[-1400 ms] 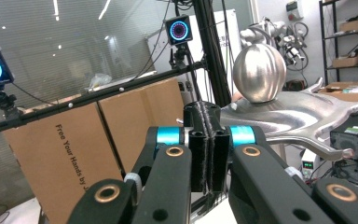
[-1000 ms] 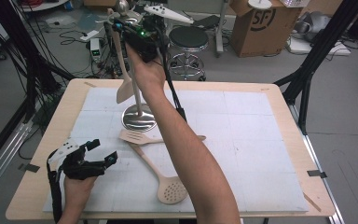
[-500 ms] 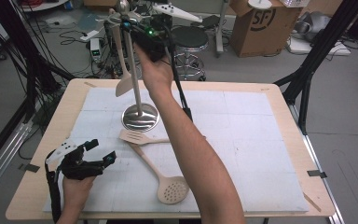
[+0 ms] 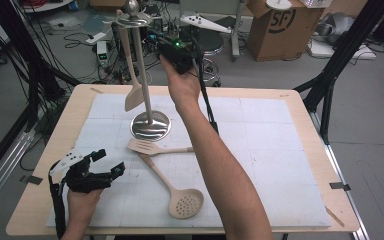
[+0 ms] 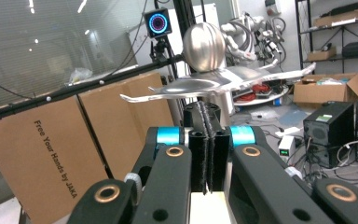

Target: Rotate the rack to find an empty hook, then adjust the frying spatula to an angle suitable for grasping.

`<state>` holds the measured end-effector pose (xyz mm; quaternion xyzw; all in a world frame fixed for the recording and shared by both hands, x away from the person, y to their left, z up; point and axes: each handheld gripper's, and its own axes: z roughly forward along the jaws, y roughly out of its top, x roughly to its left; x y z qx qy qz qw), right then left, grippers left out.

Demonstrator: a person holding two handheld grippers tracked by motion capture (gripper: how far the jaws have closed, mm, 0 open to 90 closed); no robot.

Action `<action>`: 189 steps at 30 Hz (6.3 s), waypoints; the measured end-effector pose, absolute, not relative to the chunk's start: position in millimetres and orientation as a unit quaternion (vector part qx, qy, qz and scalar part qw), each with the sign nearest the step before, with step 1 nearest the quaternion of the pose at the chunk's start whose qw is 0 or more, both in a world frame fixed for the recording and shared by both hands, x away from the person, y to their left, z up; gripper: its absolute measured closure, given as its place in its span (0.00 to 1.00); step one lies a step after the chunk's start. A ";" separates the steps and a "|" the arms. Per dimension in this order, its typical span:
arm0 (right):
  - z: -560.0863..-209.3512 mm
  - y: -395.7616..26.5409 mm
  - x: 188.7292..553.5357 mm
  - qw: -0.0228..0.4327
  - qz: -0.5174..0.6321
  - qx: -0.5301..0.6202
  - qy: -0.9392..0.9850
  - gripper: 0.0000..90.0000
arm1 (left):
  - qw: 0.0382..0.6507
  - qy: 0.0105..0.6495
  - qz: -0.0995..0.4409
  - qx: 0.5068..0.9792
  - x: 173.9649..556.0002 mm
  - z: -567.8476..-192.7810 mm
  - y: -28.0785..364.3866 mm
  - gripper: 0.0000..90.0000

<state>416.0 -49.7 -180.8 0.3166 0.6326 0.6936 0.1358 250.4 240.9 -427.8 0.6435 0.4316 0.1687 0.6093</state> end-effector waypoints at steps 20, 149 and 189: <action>-180.1 -60.7 427.5 0.125 0.698 0.343 0.616 1.00 | 0.611 0.433 0.169 0.641 250.4 -427.8 242.2 0.02; -422.5 -68.5 424.4 -0.033 0.440 0.476 0.761 0.78 | 0.607 0.433 0.170 0.644 249.0 -427.8 243.3 0.02; -458.2 -68.3 398.3 -0.115 0.366 0.468 0.796 1.00 | 0.605 0.433 0.171 0.646 248.9 -427.7 242.7 0.02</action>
